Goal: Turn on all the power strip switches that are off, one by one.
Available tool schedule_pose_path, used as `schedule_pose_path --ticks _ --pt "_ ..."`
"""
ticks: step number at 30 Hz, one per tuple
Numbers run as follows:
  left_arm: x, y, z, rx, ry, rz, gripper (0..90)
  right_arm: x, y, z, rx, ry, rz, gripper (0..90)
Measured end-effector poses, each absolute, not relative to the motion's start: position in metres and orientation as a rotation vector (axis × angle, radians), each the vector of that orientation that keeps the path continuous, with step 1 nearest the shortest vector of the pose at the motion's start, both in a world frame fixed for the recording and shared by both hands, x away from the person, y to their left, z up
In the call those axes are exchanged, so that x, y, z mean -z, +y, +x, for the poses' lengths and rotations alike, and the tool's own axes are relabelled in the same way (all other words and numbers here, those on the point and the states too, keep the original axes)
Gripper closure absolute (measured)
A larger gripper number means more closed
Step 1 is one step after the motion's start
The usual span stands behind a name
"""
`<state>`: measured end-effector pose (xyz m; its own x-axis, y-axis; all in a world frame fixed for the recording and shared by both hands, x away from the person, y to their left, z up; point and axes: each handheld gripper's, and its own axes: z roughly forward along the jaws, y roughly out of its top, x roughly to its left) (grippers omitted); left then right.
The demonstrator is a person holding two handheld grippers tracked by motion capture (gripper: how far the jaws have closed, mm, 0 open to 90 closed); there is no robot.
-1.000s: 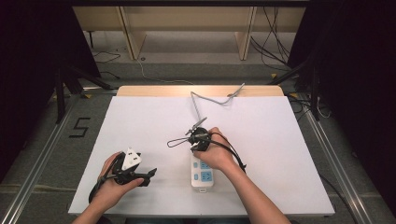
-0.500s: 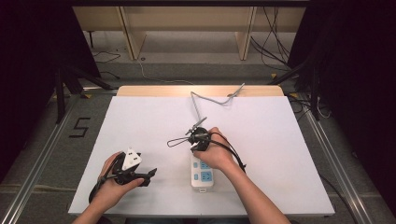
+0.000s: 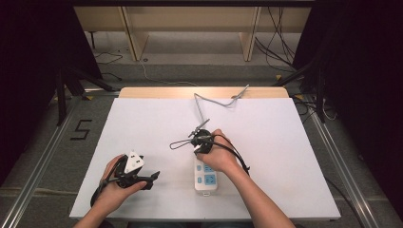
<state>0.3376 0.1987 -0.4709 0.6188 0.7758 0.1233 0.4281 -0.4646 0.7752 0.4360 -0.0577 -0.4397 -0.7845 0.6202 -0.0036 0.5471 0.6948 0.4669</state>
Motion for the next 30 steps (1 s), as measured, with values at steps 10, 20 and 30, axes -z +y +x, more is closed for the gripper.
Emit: schedule_pose_path --ticks 10,20,30 --pt "0.4707 0.1986 0.3376 -0.611 0.939 2.119 18.0 0.4393 -0.0556 0.4361 -0.653 2.742 0.959 90.0" --pt "0.4708 0.1983 0.3374 -0.611 0.938 2.122 18.0 0.4387 -0.0541 0.4368 -0.637 2.750 0.975 90.0" --pt "0.4710 0.1979 0.3372 -0.610 0.940 2.120 18.0 0.4387 -0.0530 0.4371 -0.626 2.750 0.986 90.0"
